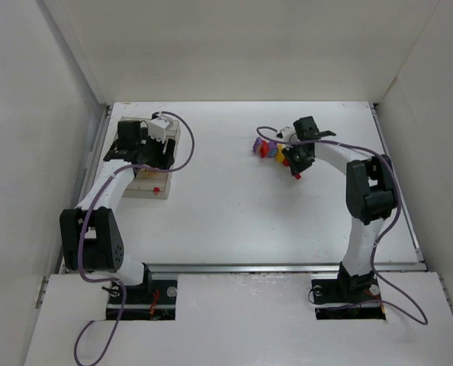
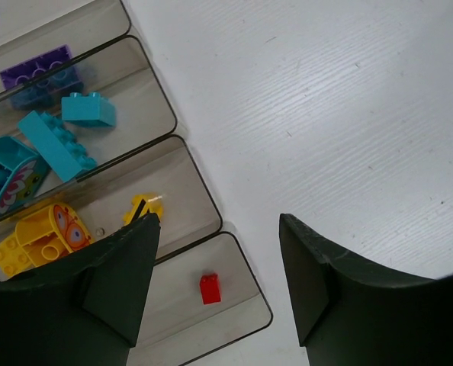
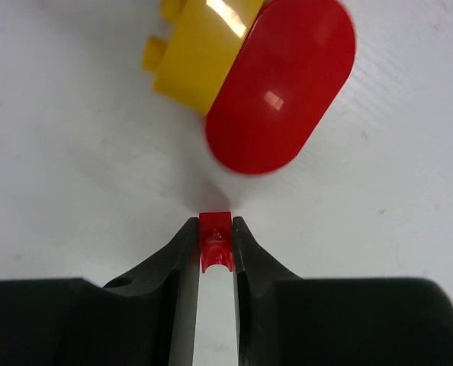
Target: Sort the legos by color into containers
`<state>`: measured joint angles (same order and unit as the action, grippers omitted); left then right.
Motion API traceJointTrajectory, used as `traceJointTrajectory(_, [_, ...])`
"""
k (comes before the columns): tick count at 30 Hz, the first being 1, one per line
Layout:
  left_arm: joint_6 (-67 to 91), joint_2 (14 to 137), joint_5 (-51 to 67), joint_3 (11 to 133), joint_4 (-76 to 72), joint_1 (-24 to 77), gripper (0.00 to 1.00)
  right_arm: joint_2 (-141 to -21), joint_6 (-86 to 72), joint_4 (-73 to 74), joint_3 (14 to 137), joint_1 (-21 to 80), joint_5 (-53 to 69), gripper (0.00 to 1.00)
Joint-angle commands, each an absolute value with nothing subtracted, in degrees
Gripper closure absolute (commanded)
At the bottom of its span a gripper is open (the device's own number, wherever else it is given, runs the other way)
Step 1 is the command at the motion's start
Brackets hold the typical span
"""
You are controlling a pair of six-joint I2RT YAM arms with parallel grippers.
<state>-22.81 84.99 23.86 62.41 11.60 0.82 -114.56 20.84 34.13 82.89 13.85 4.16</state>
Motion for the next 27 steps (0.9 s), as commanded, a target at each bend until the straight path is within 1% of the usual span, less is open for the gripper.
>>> traceJointTrajectory(1, [-26.09, 82.27, 27.23, 64.86, 12.92, 2.45, 0.40, -103.75, 19.17, 35.77, 81.13, 14.24, 9.66, 1.00])
traceJointTrajectory(2, [-27.32, 81.22, 28.29, 64.86, 12.92, 2.46, 0.40, -101.62, 18.64, 35.77, 81.12, 14.24, 12.28, 1.00])
traceJointTrajectory(3, [-30.12, 80.69, 29.34, 64.86, 12.92, 4.11, 0.37, -99.43, 17.68, 35.77, 81.12, 14.24, 13.78, 1.00])
traceJointTrajectory(4, [-31.28, 80.16, 30.31, 64.86, 12.92, 4.91, 0.36, -95.75, 13.84, 35.77, 81.99, 14.24, 15.36, 1.00])
traceJointTrajectory(7, [-34.18, 78.40, 30.85, 64.86, 9.69, 9.30, 0.31, -91.94, 3.90, 29.64, 85.94, 14.24, 22.65, 1.00])
traceJointTrajectory(9, [-34.19, 76.82, 30.32, 65.39, 6.78, 11.59, 0.30, -89.74, -9.79, 17.10, 86.48, 14.24, 28.62, 1.00])
traceJointTrajectory(10, [-34.19, 76.82, 30.32, 65.39, 5.20, 13.52, 0.29, -89.74, -15.67, 11.57, 85.96, 14.93, 29.26, 1.00])
traceJointTrajectory(11, [-33.67, 76.21, 30.32, 66.17, 1.79, 14.49, 0.27, -89.13, -26.09, 7.16, 85.96, 15.46, 29.27, 1.00])
traceJointTrajectory(12, [-32.36, 76.20, 30.32, 66.70, -0.33, 15.37, 0.25, -89.99, -29.93, 0.33, 86.48, 16.25, 29.27, 1.00])
traceJointTrajectory(13, [-31.04, 75.68, 30.32, 67.49, -2.61, 16.77, 0.24, -91.04, -32.41, -1.39, 87.88, 18.35, 29.27, 1.00])
traceJointTrajectory(14, [-29.55, 75.67, 30.32, 68.02, -7.16, 17.48, 0.23, -92.10, -34.43, -2.45, 91.81, 19.50, 28.57, 1.00])
traceJointTrajectory(17, [-22.52, 75.67, 29.19, 71.01, -12.73, 19.94, 0.23, -94.57, -40.33, -5.53, 98.49, 23.72, 26.11, 1.00])
traceJointTrajectory(19, [-19.18, 75.67, 29.18, 72.33, -16.42, 21.09, 0.23, -95.36, -43.32, -5.54, 100.45, 25.04, 23.92, 1.00])
traceJointTrajectory(20, [-16.46, 75.67, 28.66, 72.33, -17.65, 22.14, 0.23, -94.84, -44.03, -5.54, 100.46, 26.18, 21.21, 1.00])
traceJointTrajectory(22, [-13.38, 75.67, 28.65, 72.86, -21.00, 22.68, 0.19, -93.01, -43.08, -6.33, 100.99, 27.42, 18.56, 1.00])
traceJointTrajectory(24, [-7.68, 75.67, 29.44, 73.56, -22.58, 23.29, 0.17, -91.41, -41.32, -6.33, 98.98, 29.52, 13.38, 1.00])
traceJointTrajectory(27, [-3.61, 76.28, 30.06, 75.14, -23.20, 23.82, 0.17, -88.86, -40.08, -6.33, 96.69, 31.89, 8.81, 1.00])
